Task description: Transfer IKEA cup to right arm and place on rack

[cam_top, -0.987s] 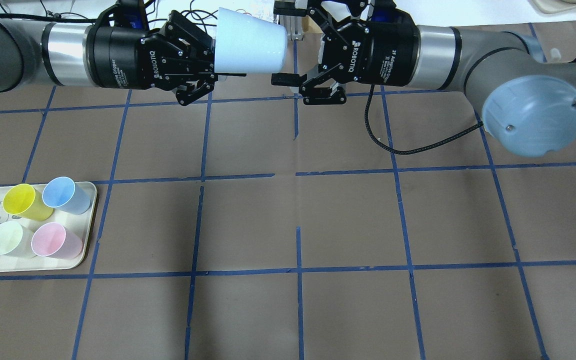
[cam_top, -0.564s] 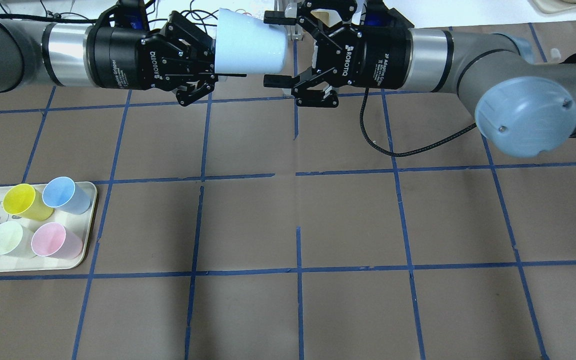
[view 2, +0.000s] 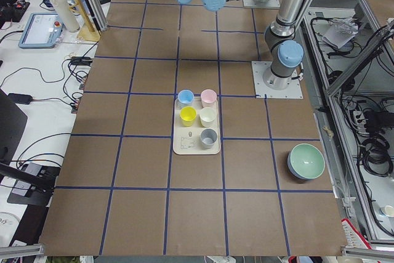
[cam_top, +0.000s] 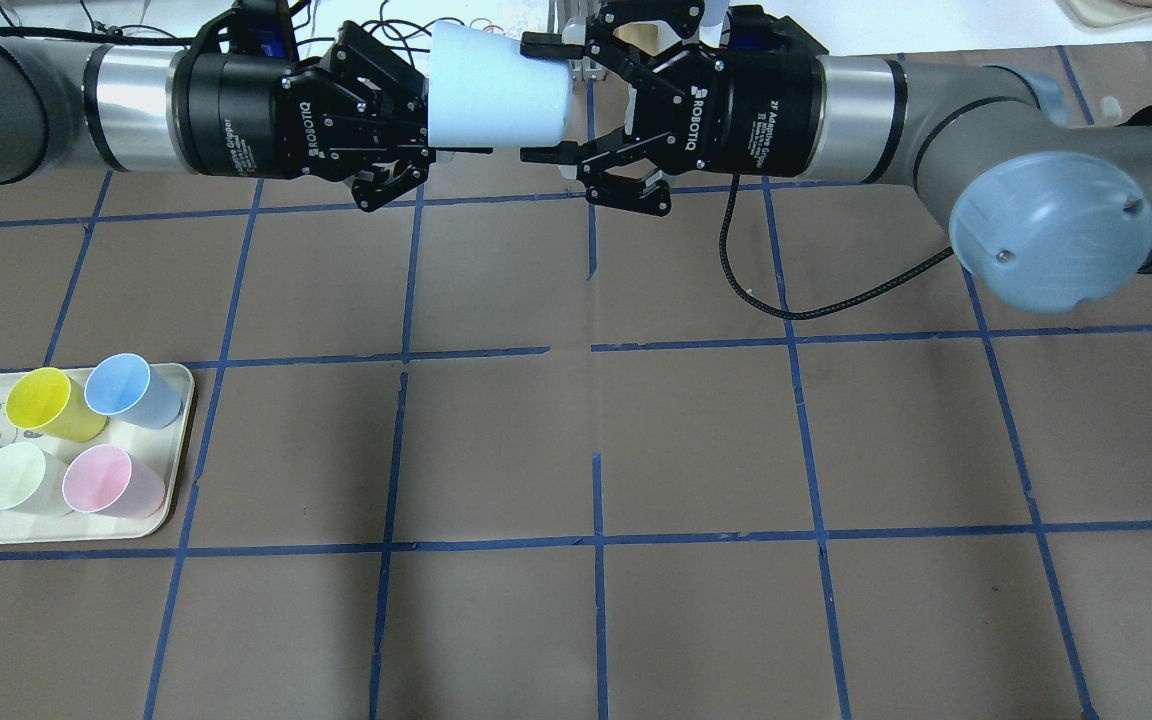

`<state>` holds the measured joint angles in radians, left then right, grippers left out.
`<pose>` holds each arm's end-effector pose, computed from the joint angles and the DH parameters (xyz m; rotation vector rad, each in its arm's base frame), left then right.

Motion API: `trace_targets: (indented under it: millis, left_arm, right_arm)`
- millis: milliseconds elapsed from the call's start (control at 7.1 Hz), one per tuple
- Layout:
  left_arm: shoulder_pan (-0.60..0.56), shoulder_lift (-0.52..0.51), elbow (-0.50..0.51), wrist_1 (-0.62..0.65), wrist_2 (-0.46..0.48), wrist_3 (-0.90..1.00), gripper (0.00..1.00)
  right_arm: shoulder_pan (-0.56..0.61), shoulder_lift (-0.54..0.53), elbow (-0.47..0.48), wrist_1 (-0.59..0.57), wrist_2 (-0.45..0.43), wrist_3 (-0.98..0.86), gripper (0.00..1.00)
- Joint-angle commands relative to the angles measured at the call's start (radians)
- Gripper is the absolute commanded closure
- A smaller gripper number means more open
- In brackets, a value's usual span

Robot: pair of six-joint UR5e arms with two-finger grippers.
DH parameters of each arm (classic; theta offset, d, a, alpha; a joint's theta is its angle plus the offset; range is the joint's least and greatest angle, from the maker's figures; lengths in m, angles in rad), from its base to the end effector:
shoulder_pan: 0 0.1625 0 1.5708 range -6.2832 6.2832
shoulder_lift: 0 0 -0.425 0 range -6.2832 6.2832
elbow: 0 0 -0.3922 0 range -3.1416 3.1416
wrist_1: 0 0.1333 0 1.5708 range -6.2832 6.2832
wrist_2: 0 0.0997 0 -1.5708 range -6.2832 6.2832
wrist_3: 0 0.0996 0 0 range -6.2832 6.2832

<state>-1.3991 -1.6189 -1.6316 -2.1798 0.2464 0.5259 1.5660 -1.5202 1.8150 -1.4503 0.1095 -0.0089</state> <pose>-0.1463 -0.5018 0.4605 0.1886 -1.7477 -0.1454 0.2299 -0.4935 0.4427 0.3352 1.4388 0.2920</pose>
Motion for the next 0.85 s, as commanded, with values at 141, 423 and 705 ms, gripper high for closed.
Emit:
trace_targets:
  millis: [141, 423, 705]
  left_arm:
    - [0.002, -0.001, 0.012, 0.000, 0.002, -0.053, 0.00]
    - [0.003, -0.004, 0.013, 0.002, 0.004, -0.053, 0.00]
    - [0.003, -0.003, 0.021, 0.073, 0.016, -0.129, 0.00]
  right_arm:
    - [-0.015, -0.001, -0.002, -0.002, -0.010, 0.009, 1.00]
    - [-0.065, -0.003, -0.002, -0.021, -0.017, 0.013, 1.00]
    - [-0.153, -0.012, -0.003, -0.024, -0.022, 0.020, 1.00]
